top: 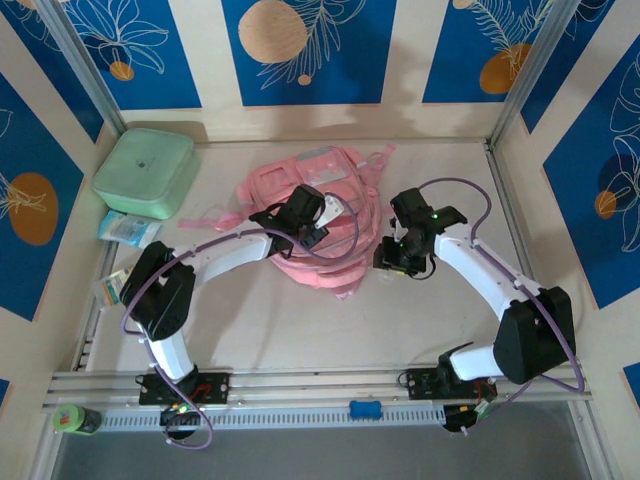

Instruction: Pack books, pencil case, and school supplies into a backpack

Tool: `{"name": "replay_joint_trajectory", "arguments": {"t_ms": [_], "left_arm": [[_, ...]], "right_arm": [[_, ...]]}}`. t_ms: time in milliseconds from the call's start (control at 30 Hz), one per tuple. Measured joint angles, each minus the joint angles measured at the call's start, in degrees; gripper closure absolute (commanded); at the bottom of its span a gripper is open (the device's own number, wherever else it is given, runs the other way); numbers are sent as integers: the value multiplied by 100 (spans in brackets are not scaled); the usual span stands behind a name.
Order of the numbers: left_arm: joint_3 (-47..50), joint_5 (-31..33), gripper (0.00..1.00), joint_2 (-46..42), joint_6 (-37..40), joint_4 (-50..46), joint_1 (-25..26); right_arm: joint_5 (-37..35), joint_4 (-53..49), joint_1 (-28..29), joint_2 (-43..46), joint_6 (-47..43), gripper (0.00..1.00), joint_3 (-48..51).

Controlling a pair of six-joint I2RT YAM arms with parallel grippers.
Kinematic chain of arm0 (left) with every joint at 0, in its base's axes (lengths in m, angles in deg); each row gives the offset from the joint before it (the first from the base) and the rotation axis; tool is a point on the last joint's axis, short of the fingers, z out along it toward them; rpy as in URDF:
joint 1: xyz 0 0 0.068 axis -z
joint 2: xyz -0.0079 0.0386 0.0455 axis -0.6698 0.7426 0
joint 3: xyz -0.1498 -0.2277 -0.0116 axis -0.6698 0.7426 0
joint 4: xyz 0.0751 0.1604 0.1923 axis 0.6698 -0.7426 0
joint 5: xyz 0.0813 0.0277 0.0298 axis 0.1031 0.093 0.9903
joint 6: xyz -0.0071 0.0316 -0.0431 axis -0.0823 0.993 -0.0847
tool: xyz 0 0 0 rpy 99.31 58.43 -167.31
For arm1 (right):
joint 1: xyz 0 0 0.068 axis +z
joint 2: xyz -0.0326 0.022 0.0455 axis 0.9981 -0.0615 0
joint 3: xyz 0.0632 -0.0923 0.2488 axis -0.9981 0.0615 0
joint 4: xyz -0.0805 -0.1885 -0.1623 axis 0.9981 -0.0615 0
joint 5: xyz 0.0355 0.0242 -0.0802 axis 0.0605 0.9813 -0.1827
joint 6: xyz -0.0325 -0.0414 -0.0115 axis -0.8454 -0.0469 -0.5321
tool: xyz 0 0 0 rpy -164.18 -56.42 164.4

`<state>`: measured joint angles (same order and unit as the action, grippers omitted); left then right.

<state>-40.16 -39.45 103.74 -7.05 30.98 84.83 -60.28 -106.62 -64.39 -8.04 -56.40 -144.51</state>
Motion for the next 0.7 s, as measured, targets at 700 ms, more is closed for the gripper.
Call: {"name": "replay_joint_trajectory", "arguments": {"t_ms": [700], "left_arm": [[-608, 964, 100, -197, -3888, -776, 1410]], "right_arm": [[1032, 0, -251, -1158, -85, 52, -1373]]}}
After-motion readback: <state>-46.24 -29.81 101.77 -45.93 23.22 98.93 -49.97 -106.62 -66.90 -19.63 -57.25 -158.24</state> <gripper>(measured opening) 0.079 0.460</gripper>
